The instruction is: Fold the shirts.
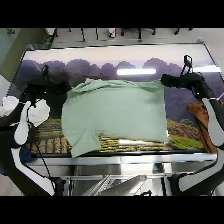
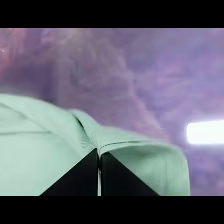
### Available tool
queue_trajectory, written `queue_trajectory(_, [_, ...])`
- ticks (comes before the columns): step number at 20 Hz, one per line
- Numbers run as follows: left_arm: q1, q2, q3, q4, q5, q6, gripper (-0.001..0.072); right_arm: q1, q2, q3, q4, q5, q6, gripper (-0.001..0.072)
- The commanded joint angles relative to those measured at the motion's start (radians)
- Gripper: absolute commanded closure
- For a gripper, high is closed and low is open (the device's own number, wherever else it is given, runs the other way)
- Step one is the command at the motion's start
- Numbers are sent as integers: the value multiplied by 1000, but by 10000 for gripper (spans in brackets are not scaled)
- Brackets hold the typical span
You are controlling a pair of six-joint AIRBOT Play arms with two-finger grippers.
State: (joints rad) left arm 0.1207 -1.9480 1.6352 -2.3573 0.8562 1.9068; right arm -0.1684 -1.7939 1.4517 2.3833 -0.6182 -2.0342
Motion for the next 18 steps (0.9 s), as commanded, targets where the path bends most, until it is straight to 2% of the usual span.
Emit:
queue_trajectory(1, [-5,-126,159,1,18,-27,680,4,-95,105,0,23,37,691])
queue_trajectory(2, [-11,-125,189,1,26,-27,634,4,-93,124,0,5,37,662])
queue_trajectory(3, [-12,-126,231,2,64,-27,241,2,-91,142,0,-33,37,470])
queue_trajectory(4, [-12,-126,267,3,112,-42,19,0,-82,154,-5,-80,37,323])
queue_trajectory(5, [-8,-126,311,10,179,-70,17,-9,-59,159,-8,-138,39,334])
queue_trajectory(7, [37,-125,410,10,362,-127,19,-49,10,159,-66,-287,57,420])
queue_trajectory(9, [106,-101,434,9,569,-200,23,-117,86,148,-208,-496,118,419])
queue_trajectory(10, [142,-61,374,12,657,-205,152,-156,126,117,-272,-589,140,419])
queue_trajectory(11, [166,-24,303,29,715,-203,234,-189,161,68,-300,-647,143,418])
queue_trajectory(12, [190,27,195,78,764,-202,231,-232,210,-20,-309,-691,141,418])
queue_trajectory(14, [224,136,-50,165,748,-175,231,-309,299,-205,-305,-703,108,410])
queue_trajectory(16, [248,230,-290,203,686,-121,231,-380,337,-343,-305,-731,69,315])
queue_trajectory(18, [269,282,-457,213,645,-88,230,-426,325,-429,-304,-749,37,315])
